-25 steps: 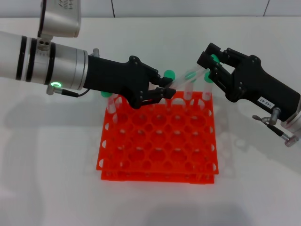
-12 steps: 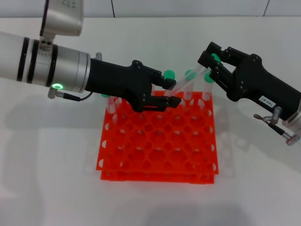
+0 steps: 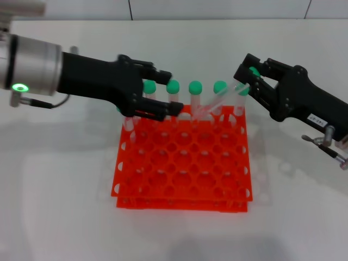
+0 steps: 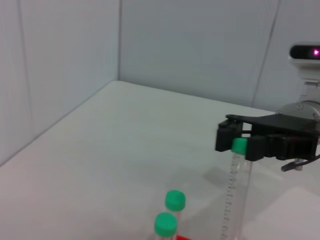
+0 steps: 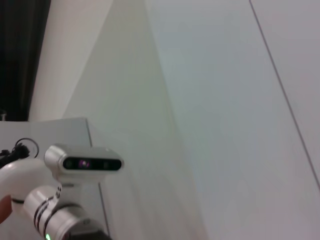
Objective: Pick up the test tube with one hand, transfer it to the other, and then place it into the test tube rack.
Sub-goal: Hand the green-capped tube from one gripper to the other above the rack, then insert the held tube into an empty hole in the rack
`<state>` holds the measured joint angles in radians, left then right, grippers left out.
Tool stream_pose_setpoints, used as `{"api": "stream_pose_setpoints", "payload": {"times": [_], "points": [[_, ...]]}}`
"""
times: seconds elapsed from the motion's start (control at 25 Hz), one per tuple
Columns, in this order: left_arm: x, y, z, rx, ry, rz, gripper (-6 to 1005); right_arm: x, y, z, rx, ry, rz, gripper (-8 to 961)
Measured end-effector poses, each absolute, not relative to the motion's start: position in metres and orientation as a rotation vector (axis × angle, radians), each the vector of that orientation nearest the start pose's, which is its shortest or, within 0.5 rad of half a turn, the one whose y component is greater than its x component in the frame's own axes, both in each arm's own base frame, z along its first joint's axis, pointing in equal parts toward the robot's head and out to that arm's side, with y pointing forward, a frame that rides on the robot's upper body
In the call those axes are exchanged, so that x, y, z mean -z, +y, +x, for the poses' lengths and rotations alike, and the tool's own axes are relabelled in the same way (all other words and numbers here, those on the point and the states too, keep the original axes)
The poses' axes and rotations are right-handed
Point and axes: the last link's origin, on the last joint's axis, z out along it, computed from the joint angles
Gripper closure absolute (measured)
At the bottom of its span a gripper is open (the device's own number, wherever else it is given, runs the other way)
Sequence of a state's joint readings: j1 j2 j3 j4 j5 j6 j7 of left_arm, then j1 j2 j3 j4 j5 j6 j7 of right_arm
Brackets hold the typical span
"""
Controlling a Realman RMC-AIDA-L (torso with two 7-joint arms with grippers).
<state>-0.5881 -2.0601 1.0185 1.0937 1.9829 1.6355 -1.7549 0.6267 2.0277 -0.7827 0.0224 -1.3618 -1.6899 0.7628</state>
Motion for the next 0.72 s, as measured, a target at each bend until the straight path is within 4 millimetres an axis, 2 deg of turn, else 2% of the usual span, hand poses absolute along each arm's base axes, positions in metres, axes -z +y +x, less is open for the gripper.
{"api": "stream_pose_setpoints", "payload": {"times": [0.16, 0.32, 0.52, 0.72], "points": [[-0.046, 0.343, -0.171, 0.395, -0.414, -2.921, 245, 0.025, 0.310, 0.232, -1.367, 0.403, -2.387, 694], [-0.065, 0.328, -0.177, 0.356, -0.457, -2.855, 250, 0.019, 0.314, 0.228, -1.343, 0.381, -2.482, 694], [-0.074, 0.309, -0.189, 0.334, -0.511, -2.797, 256, 0.010, 0.322, 0.219, -1.297, 0.353, -2.593, 693], [-0.081, 0.284, -0.210, 0.361, -0.575, -2.750, 257, -0.001, 0.333, 0.205, -1.261, 0.309, -2.662, 693]]}}
